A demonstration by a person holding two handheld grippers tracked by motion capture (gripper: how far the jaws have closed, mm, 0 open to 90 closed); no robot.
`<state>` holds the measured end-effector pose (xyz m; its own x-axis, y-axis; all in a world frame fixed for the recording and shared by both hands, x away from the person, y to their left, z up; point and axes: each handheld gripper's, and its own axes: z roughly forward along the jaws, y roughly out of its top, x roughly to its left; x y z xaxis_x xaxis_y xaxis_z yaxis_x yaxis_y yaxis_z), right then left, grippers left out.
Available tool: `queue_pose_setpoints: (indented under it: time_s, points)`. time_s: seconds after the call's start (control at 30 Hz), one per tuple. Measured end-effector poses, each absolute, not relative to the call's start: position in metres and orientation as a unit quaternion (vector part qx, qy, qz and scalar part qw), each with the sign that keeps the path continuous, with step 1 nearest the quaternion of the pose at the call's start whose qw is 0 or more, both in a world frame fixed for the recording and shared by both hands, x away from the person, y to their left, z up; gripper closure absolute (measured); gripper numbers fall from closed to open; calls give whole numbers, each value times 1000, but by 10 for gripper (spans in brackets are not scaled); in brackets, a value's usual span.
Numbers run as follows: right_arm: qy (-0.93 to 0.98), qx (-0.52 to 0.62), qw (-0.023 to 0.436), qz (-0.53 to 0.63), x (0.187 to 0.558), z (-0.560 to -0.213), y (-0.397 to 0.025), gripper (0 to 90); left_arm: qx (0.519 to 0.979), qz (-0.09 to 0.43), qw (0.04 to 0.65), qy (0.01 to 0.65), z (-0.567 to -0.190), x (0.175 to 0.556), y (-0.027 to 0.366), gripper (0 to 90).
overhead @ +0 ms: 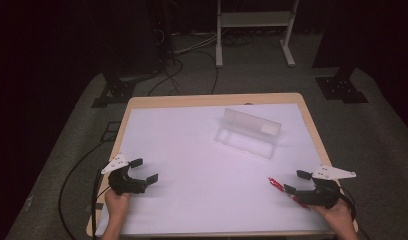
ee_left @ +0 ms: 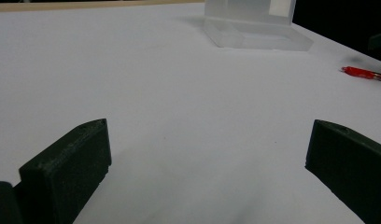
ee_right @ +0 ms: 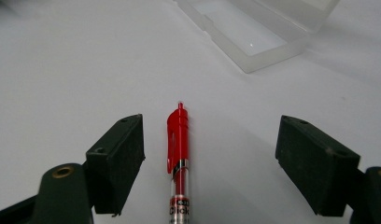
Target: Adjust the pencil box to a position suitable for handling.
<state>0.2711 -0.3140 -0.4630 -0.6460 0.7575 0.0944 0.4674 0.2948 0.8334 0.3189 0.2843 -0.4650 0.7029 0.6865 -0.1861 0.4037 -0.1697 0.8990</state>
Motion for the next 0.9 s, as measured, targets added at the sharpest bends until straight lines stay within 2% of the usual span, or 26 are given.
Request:
queue_pose_setpoints:
  time_s: [0.37, 0.9]
  points:
    - [804, 360, 164, 444, 285, -445, -299, 216, 755, 132, 532, 359, -465, 319, 284, 0]
    - [835, 304, 160, 430, 325, -410, -262, 216, 755, 132, 533, 358, -465, 318, 284, 0]
